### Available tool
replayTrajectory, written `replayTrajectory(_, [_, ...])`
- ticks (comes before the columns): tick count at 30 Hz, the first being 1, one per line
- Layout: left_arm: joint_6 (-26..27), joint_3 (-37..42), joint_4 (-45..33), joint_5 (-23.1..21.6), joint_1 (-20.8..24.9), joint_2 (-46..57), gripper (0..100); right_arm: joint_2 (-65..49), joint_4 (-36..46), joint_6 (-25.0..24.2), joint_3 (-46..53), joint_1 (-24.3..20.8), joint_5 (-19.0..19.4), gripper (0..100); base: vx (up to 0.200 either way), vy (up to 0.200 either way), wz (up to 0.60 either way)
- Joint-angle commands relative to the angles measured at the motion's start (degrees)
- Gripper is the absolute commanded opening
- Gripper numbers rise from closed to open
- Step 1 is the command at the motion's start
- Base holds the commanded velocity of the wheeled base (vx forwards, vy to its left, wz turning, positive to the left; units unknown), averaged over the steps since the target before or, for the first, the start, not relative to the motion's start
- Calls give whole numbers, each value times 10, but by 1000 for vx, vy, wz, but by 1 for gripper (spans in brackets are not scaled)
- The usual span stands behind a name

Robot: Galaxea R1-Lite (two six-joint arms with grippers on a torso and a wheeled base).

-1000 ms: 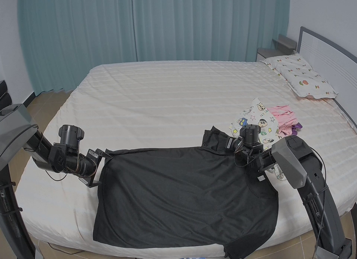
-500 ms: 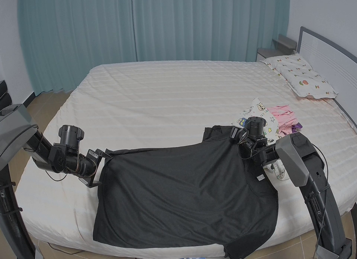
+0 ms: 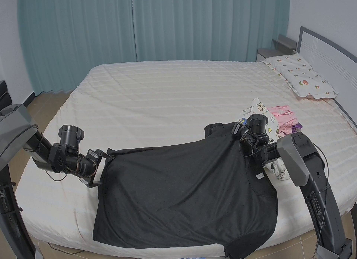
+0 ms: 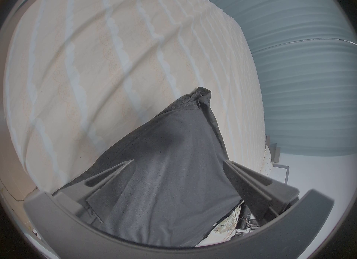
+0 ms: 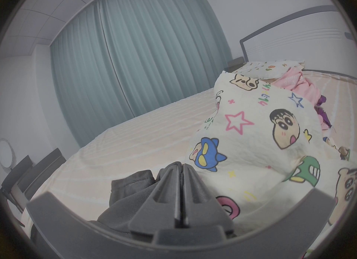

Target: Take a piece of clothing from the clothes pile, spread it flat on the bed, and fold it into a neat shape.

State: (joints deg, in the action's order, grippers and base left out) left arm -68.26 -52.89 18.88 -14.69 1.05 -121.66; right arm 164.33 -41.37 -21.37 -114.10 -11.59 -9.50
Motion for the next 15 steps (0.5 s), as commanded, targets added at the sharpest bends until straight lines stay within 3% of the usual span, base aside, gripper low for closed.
replayTrajectory(1, [0,0,0,-1,0,0,100,4,-2,0,-2,-2,0,100,0,0,0])
replayTrajectory(10, [1,2,0,-3,0,2,100,-38,-24,0,49,-3,-3,100,0,0,0])
replayTrajectory(15, [1,9,1,-7,0,5,100,-147,-94,-2,230,-10,8,100,0,0,0])
